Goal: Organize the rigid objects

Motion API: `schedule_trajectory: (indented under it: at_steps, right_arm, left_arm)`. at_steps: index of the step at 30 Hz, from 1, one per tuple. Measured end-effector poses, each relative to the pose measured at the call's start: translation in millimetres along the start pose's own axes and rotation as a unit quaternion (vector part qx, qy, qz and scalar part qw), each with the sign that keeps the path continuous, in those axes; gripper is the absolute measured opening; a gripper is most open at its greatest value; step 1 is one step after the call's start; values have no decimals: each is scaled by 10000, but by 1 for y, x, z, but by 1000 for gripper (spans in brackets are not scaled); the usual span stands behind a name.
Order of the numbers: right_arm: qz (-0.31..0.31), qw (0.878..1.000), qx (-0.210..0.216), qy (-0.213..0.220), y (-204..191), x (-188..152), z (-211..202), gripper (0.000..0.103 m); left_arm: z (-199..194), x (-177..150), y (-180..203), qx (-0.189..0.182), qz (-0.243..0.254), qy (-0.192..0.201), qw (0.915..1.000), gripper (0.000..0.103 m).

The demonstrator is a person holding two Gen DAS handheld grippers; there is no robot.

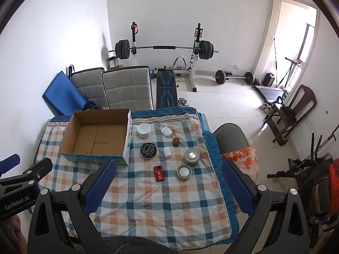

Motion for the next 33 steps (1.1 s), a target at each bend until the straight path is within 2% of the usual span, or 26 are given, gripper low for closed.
schedule_trajectory:
  at_steps: [24,28,33]
  right_arm:
    - [51,10000,-2,-86,6,-2,7,101]
    - [223,9995,-45,-220,23,3,34,101]
    - [379,9963,-209,-746,57,17,98,101]
  left_arm:
    - [-1,14,17,-44,71,-33,10000,103]
    - [20,30,31,-62,190,-186,9996,103]
    - [81,58,55,-202,337,-533,9978,103]
Point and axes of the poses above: each gripper's, at about its wrist camera, not at the fingertips, and z roughly the way its jaws point, y to its right, x to its top, the point moved 3 cm from there along z, roughly the way its jaws point, and after that the axes turned 8 degrees about -y, right-handed, at the moved point
